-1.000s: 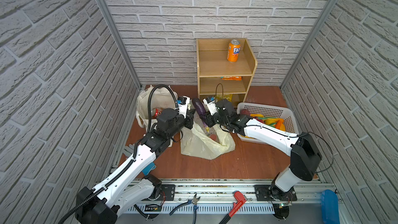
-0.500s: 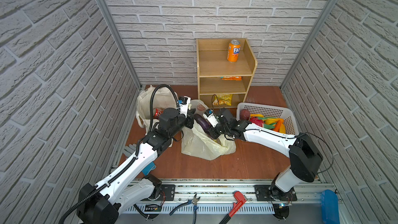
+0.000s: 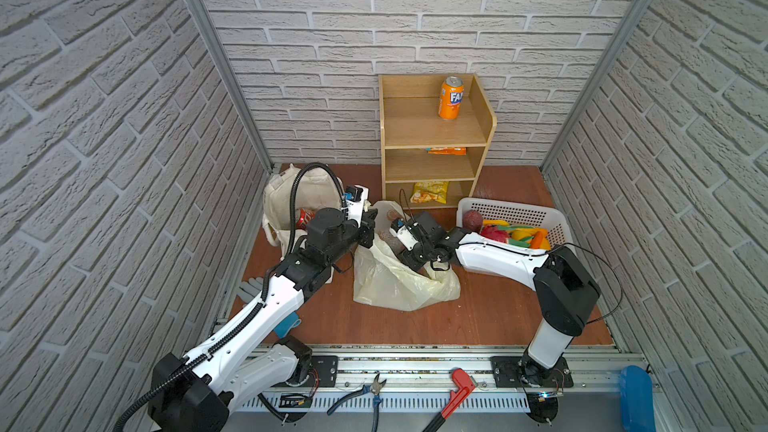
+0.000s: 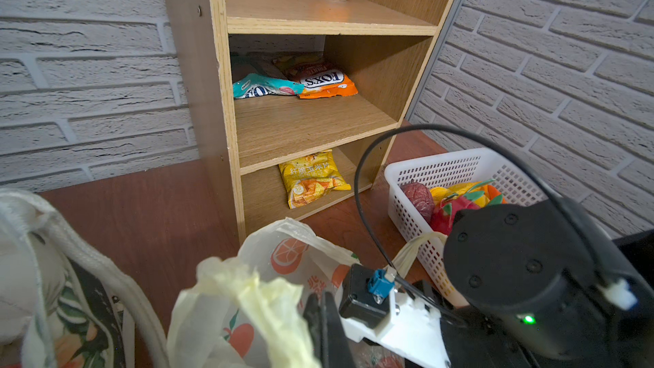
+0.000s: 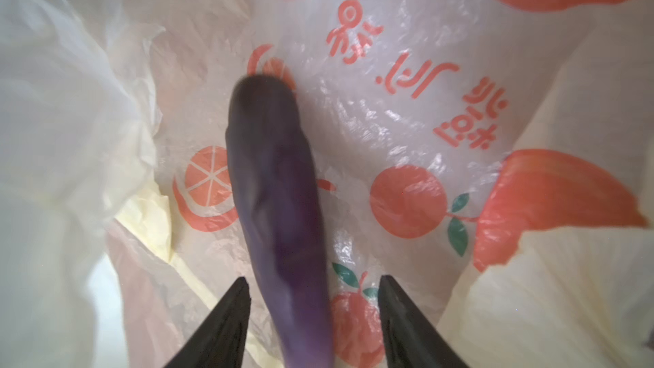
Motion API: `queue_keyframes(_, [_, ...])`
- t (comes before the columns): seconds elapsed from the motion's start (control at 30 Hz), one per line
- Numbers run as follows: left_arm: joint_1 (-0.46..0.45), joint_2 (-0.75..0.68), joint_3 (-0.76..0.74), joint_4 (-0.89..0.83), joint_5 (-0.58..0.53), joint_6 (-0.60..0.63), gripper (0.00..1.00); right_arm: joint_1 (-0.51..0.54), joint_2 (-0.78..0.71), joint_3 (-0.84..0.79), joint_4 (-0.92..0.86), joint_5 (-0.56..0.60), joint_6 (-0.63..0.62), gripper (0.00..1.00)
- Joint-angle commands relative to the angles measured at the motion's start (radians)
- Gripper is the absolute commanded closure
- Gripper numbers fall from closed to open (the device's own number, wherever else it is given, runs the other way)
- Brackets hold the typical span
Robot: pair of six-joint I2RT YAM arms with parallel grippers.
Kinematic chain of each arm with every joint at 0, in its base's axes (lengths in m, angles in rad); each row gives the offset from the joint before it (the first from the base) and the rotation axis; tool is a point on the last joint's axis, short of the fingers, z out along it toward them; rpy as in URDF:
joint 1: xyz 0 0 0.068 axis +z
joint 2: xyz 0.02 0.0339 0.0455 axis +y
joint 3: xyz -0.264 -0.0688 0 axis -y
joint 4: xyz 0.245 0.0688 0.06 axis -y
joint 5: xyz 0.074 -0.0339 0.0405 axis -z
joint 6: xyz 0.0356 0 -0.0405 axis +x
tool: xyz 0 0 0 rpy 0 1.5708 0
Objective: Place the mixed food into the grocery bags and tie them
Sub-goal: 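Lower the eggplant into the yellow bag and open the right gripper, then move the right gripper back to the basket and grasp the orange carrot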
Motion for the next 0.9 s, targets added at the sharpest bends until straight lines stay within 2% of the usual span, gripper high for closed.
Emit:
queue_keyframes(0.0, [0.004,-0.019,0.013,0.048,0.006,0.018,1.00,-0.013,-0.058,0.040,-0.027,0.033,0.030,0.37])
queue_keyframes(0.13, [0.003,-0.024,0.001,0.051,0.001,0.012,1.00,-0.062,-0.112,0.074,-0.053,-0.009,0.078,0.37])
queue_keyframes(0.4, [0.005,-0.020,-0.013,0.062,-0.005,0.011,1.00,-0.226,-0.274,0.104,-0.044,-0.194,0.191,0.36])
queue_keyframes(0.5, [0.005,-0.020,-0.015,0.063,-0.008,0.010,1.00,-0.330,-0.362,0.073,-0.069,-0.183,0.251,0.36])
queue_keyframes(0.63, [0.003,-0.025,-0.021,0.074,-0.014,0.010,1.00,-0.492,-0.487,0.006,-0.145,-0.092,0.305,0.36])
queue_keyframes(0.87, [0.002,-0.026,-0.029,0.100,-0.014,0.003,1.00,-0.873,-0.598,-0.117,-0.288,-0.046,0.398,0.36])
